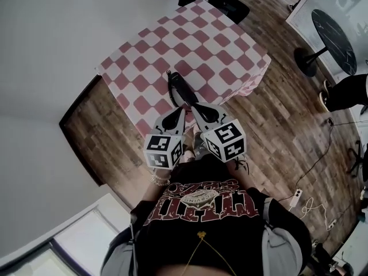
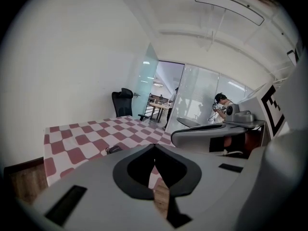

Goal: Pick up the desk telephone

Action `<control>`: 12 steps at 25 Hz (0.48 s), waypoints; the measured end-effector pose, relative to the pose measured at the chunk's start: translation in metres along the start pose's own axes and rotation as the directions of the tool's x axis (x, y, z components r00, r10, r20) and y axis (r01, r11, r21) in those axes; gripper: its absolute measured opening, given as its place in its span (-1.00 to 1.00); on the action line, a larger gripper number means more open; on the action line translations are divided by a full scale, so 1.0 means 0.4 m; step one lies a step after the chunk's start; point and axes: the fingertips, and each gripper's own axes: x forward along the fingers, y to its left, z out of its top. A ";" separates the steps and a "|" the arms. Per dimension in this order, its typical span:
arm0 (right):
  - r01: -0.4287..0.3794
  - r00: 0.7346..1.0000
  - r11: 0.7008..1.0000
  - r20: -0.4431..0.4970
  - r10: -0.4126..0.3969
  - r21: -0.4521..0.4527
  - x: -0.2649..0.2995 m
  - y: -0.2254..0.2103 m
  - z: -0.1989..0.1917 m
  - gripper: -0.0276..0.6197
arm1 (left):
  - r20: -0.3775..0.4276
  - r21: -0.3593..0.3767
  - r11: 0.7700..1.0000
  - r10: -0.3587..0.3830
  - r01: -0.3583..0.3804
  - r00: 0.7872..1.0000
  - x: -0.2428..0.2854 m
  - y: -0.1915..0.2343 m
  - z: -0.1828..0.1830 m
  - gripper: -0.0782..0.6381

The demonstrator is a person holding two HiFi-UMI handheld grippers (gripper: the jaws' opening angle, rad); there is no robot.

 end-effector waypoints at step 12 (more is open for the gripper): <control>-0.024 0.997 0.998 -0.069 0.028 0.051 0.104 -0.084 -0.027 -0.86 | -0.061 -0.054 0.997 0.046 -0.049 0.997 0.093 0.087 -0.012 -0.76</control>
